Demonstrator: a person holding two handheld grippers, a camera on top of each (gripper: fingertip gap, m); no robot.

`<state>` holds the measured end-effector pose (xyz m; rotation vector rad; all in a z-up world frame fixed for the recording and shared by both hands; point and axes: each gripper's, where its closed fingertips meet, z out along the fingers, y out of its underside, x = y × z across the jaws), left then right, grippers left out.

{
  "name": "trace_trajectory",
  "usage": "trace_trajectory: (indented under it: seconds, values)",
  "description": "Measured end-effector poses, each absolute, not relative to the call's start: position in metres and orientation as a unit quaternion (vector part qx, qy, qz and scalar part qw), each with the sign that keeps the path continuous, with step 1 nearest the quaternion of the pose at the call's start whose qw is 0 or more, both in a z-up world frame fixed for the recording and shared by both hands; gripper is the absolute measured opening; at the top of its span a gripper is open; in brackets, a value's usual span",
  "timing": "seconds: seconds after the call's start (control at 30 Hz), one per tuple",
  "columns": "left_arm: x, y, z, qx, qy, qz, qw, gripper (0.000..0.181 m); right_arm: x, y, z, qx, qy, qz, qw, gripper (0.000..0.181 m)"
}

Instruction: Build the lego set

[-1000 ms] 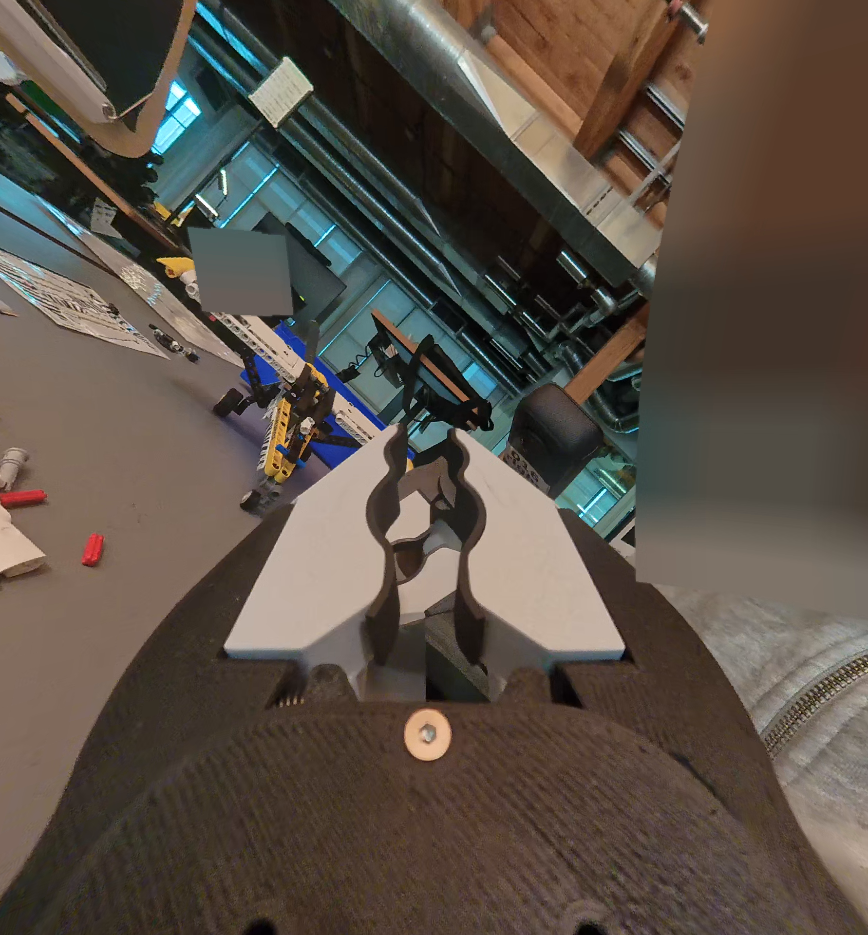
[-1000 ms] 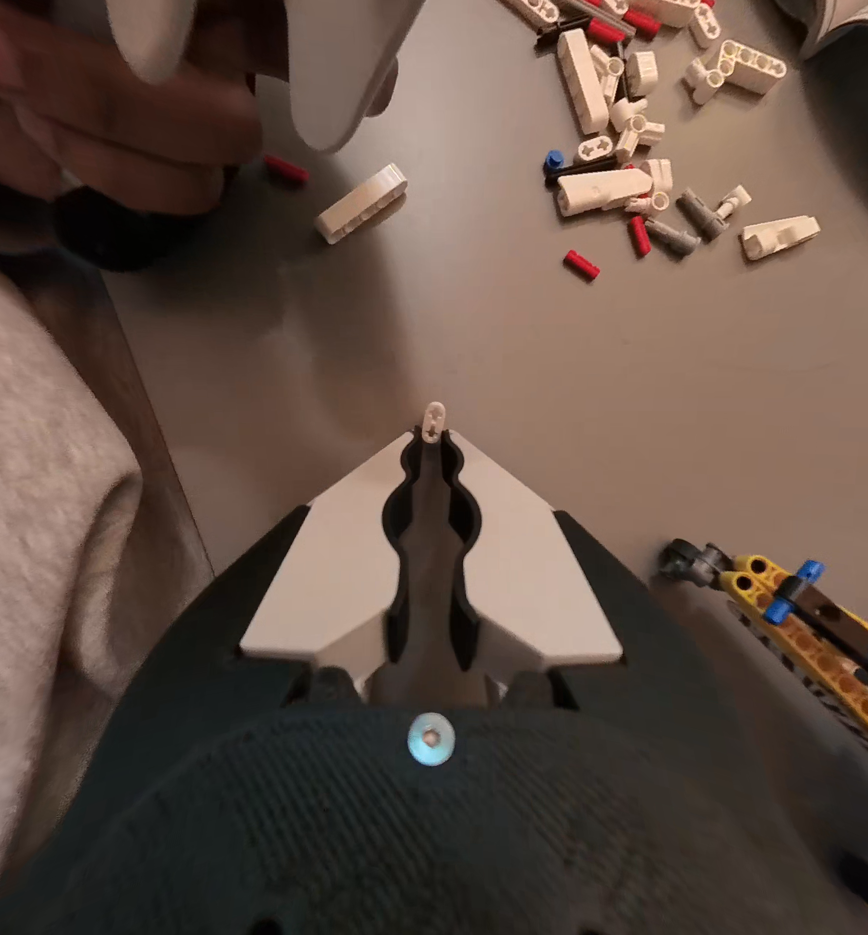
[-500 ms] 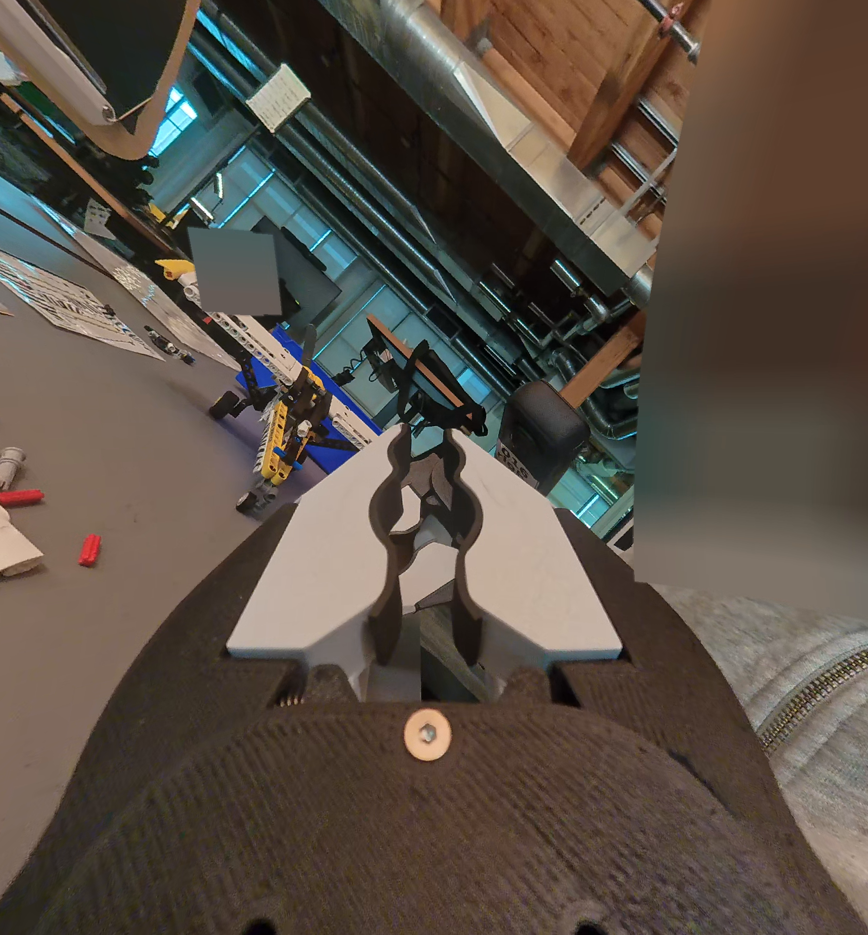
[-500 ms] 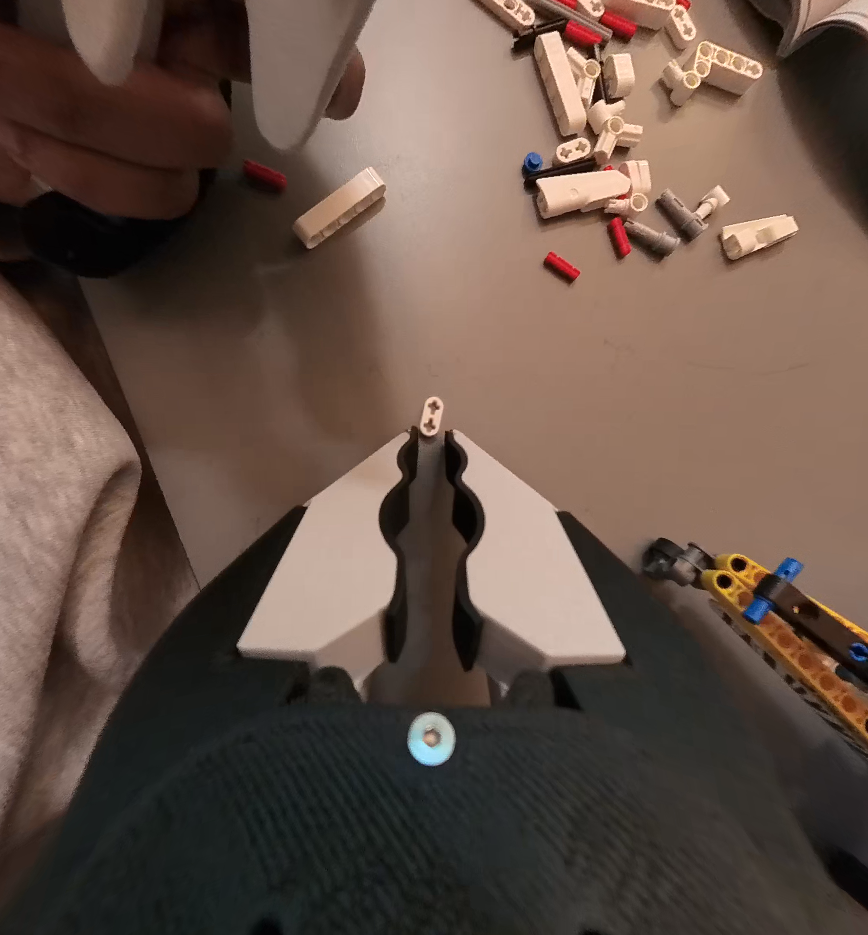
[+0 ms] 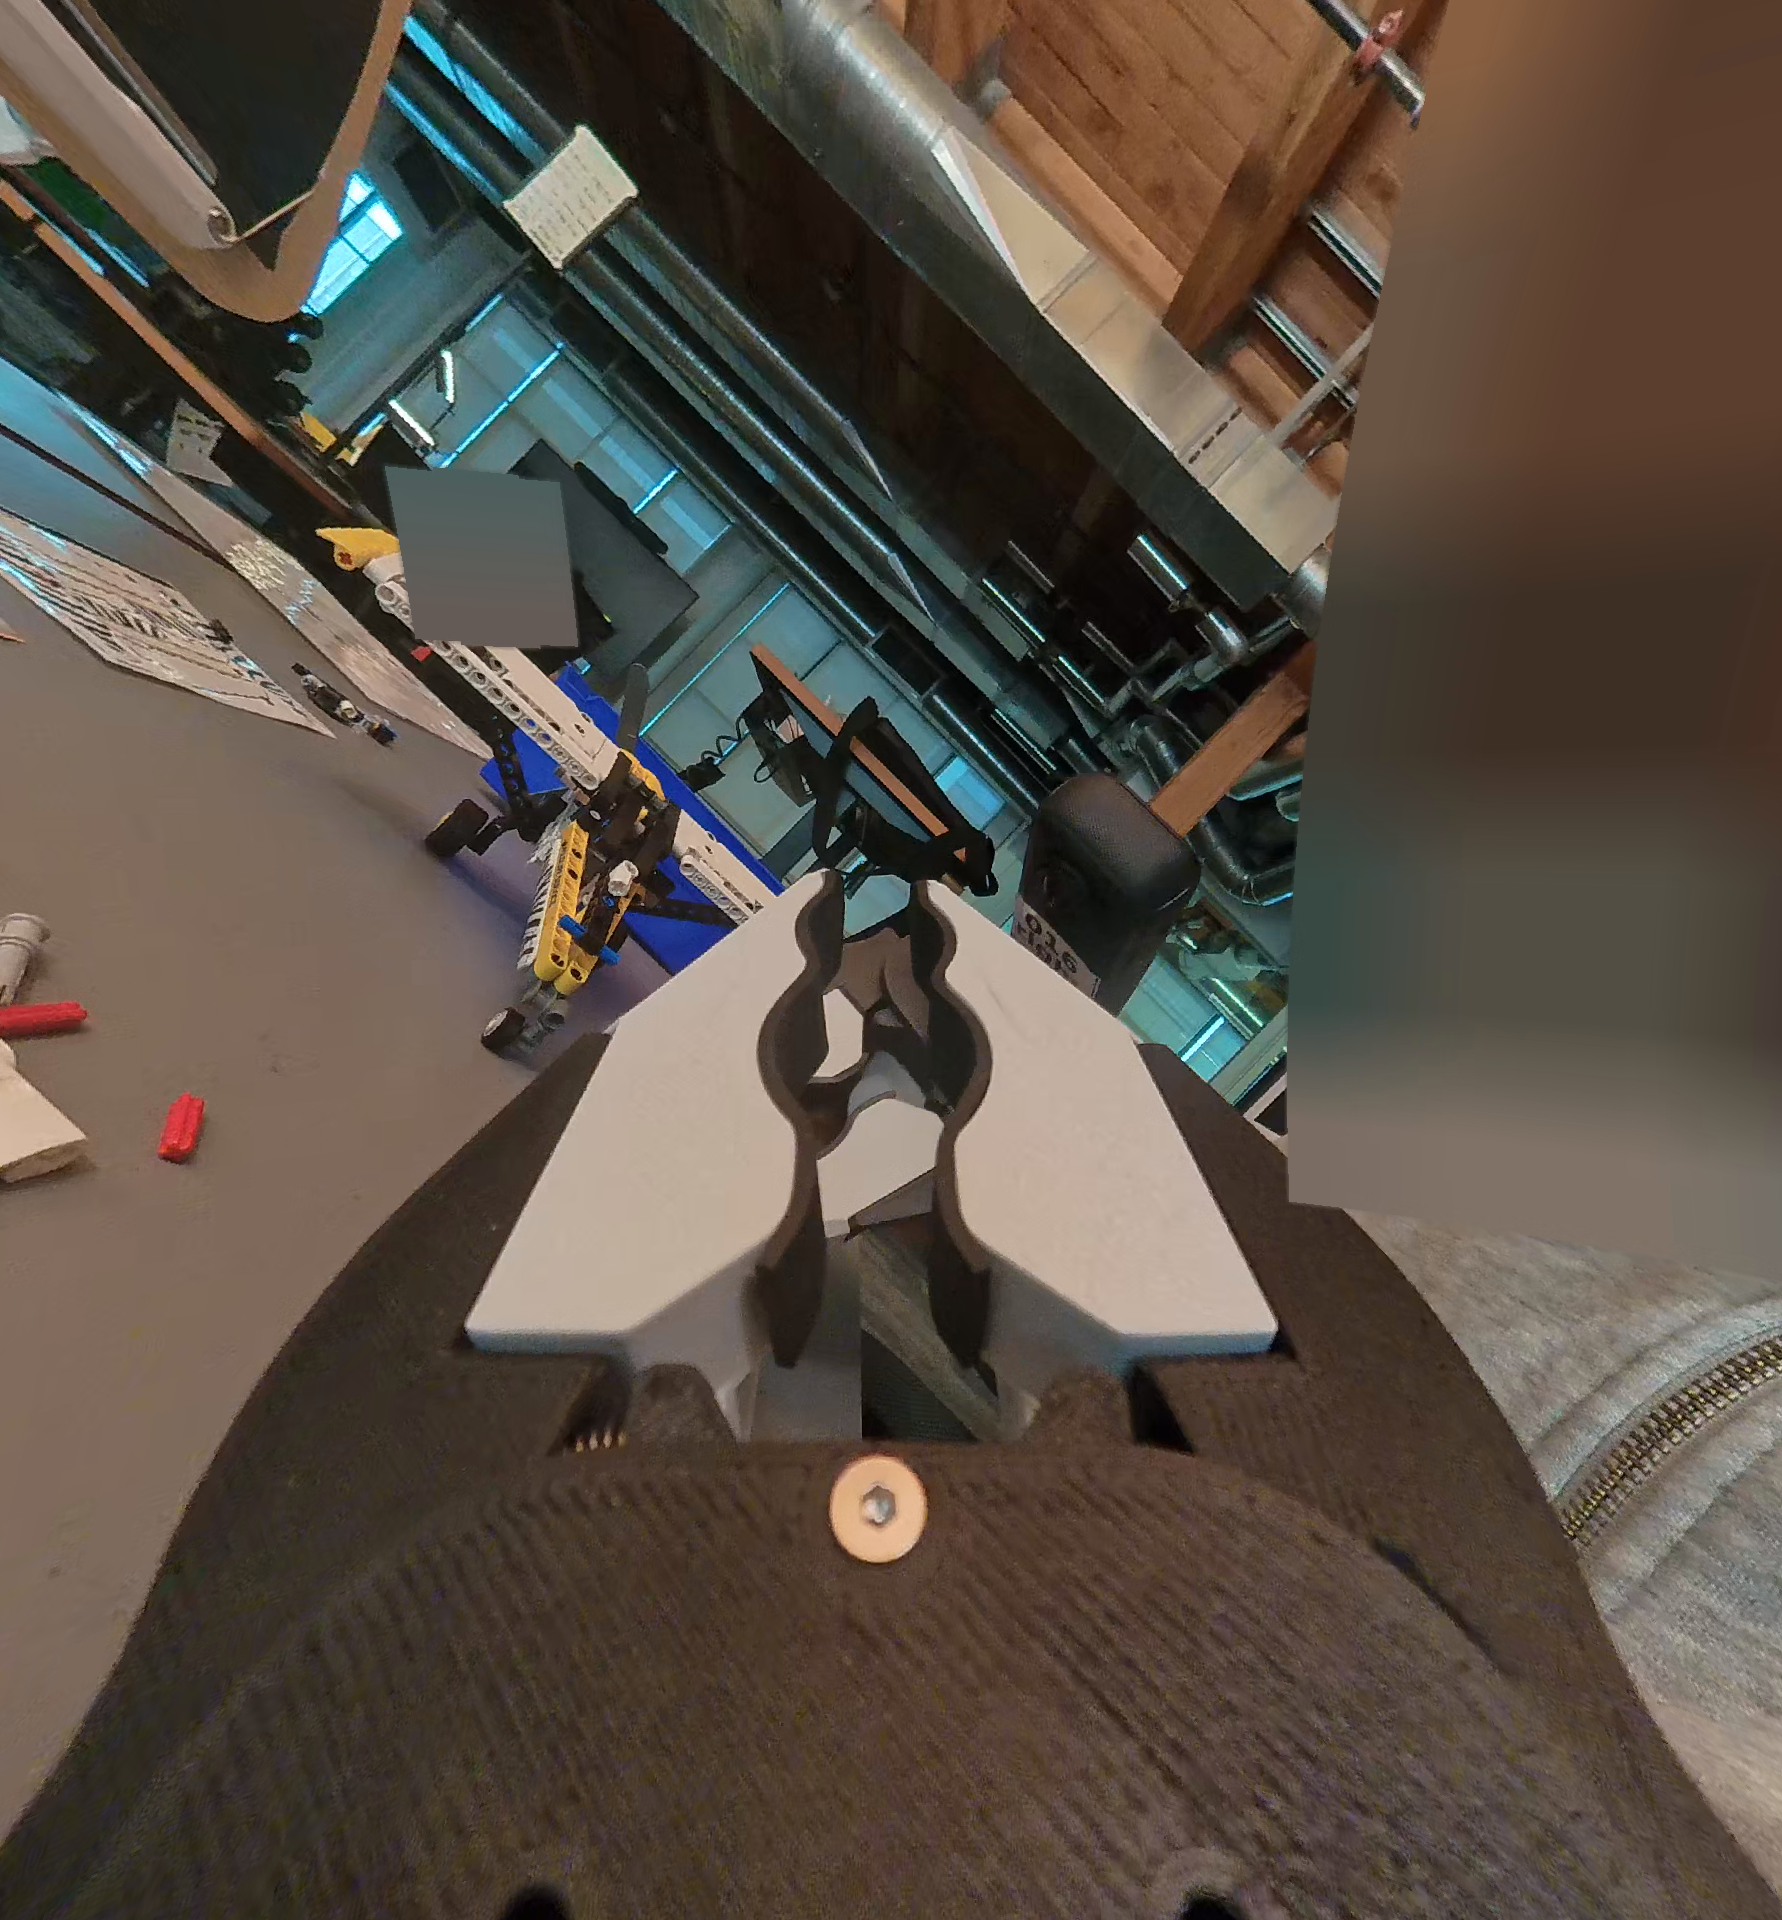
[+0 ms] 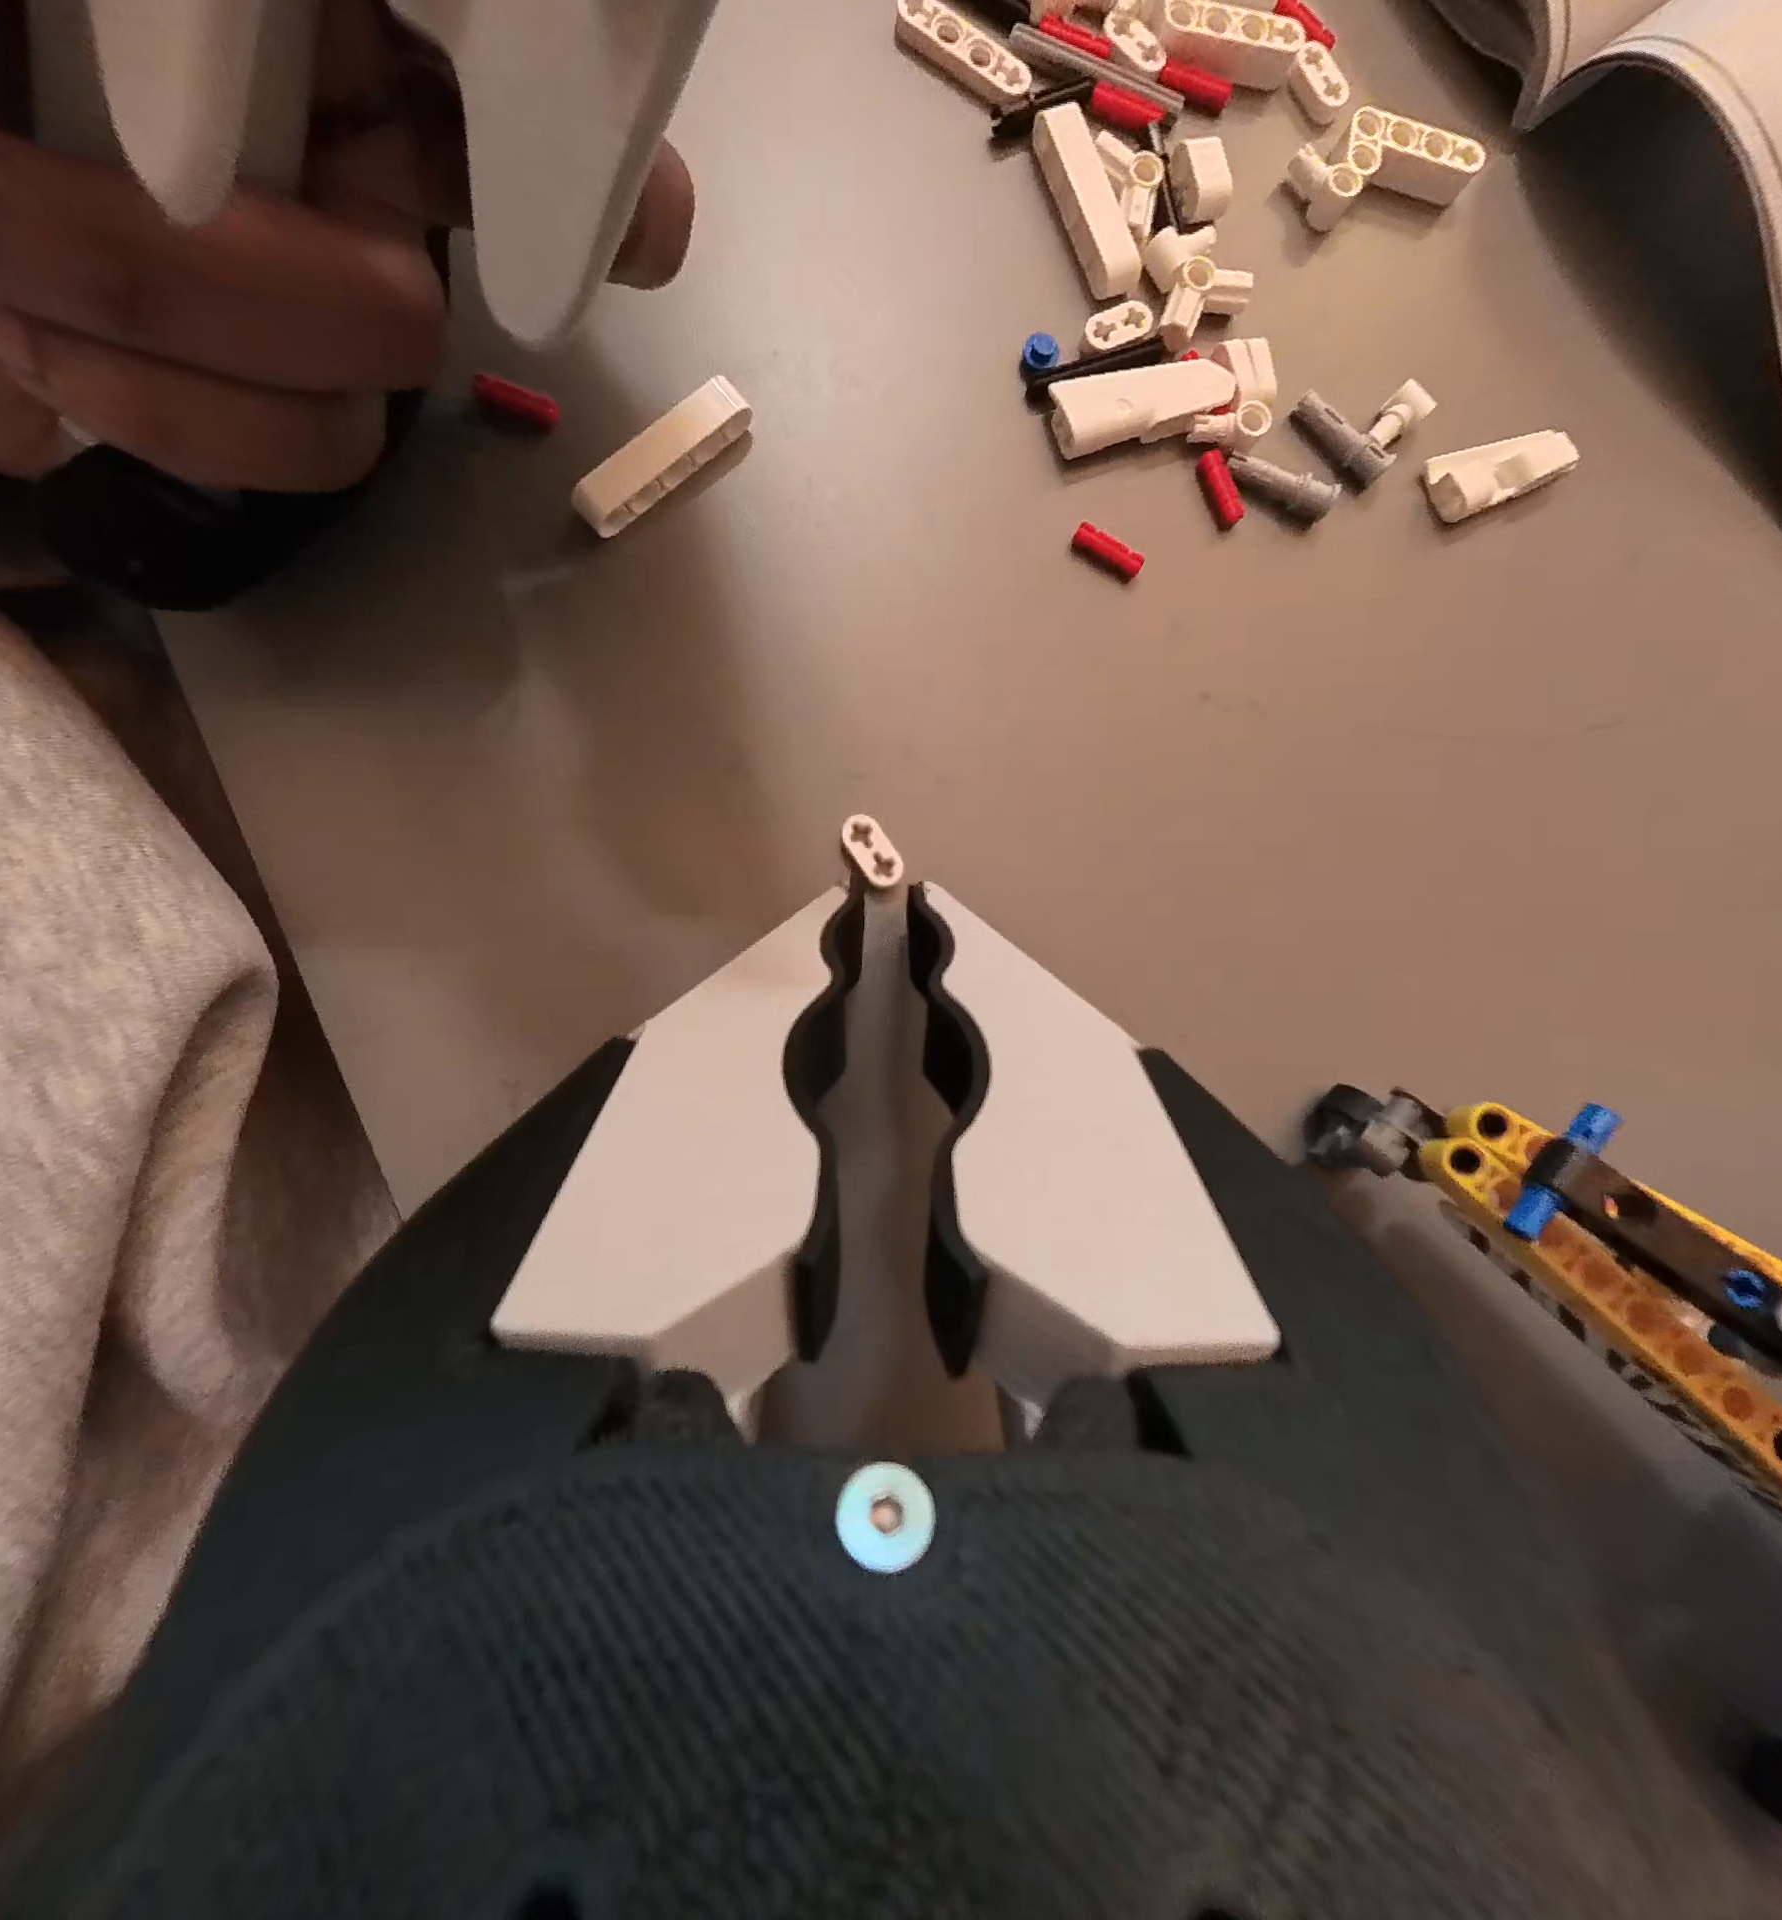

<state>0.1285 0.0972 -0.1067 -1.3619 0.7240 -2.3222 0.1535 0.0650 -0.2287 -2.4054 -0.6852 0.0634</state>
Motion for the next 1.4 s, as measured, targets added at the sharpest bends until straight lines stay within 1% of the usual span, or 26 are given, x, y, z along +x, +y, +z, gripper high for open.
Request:
trace_trajectory:
  seconds: [0.17,0.27,0.47,0.67,0.73,0.77,0.87,0.97,1.1,1.17,1.23,1.3,1.33,1.37,1.4]
  values:
    - [0.128,0.098,-0.107,-0.481,0.254,-0.821,0.176,0.010,0.181,0.061,-0.209,-0.915,-0.196,0.002,0.353,0.009]
    - [0.128,0.097,-0.107,-0.481,0.254,-0.821,0.176,0.010,0.198,0.052,-0.200,-0.919,-0.123,0.031,0.374,0.010]
    - [0.128,0.097,-0.107,-0.481,0.255,-0.821,0.175,0.011,0.212,0.040,-0.212,-0.924,-0.019,0.096,0.369,0.017]
    - [0.129,0.095,-0.107,-0.481,0.260,-0.819,0.176,0.011,0.211,0.042,-0.231,-0.936,0.001,0.105,0.337,0.024]
    - [0.129,0.093,-0.107,-0.482,0.264,-0.817,0.175,0.013,0.209,0.044,-0.232,-0.937,0.001,0.105,0.334,0.019]
    - [0.130,0.092,-0.108,-0.482,0.268,-0.816,0.173,0.015,0.208,0.045,-0.233,-0.939,-0.004,0.103,0.329,0.012]
    - [0.134,0.086,-0.110,-0.486,0.282,-0.811,0.165,0.021,0.202,0.048,-0.227,-0.934,-0.032,0.096,0.343,0.011]
    - [0.142,0.079,-0.117,-0.507,0.291,-0.800,0.136,0.025,0.191,0.056,-0.201,-0.907,-0.083,0.078,0.405,0.011]
    - [0.152,0.064,-0.131,-0.534,0.322,-0.777,0.086,0.029,0.168,0.060,-0.149,-0.832,-0.193,-0.009,0.520,0.011]
    - [0.152,0.058,-0.131,-0.530,0.336,-0.774,0.082,0.029,0.156,0.058,-0.136,-0.801,-0.246,-0.053,0.544,0.011]
    - [0.150,0.053,-0.129,-0.520,0.345,-0.777,0.080,0.029,0.146,0.057,-0.134,-0.785,-0.289,-0.087,0.541,0.011]
    - [0.149,0.052,-0.129,-0.516,0.347,-0.780,0.076,0.026,0.141,0.057,-0.136,-0.771,-0.324,-0.120,0.535,0.011]
    - [0.148,0.051,-0.128,-0.513,0.348,-0.781,0.073,0.020,0.139,0.057,-0.136,-0.761,-0.336,-0.138,0.537,0.011]
    - [0.147,0.050,-0.128,-0.509,0.349,-0.783,0.071,0.008,0.138,0.057,-0.134,-0.751,-0.345,-0.154,0.542,0.011]
    - [0.147,0.050,-0.127,-0.506,0.350,-0.786,0.069,0.007,0.137,0.057,-0.133,-0.743,-0.351,-0.164,0.546,0.011]
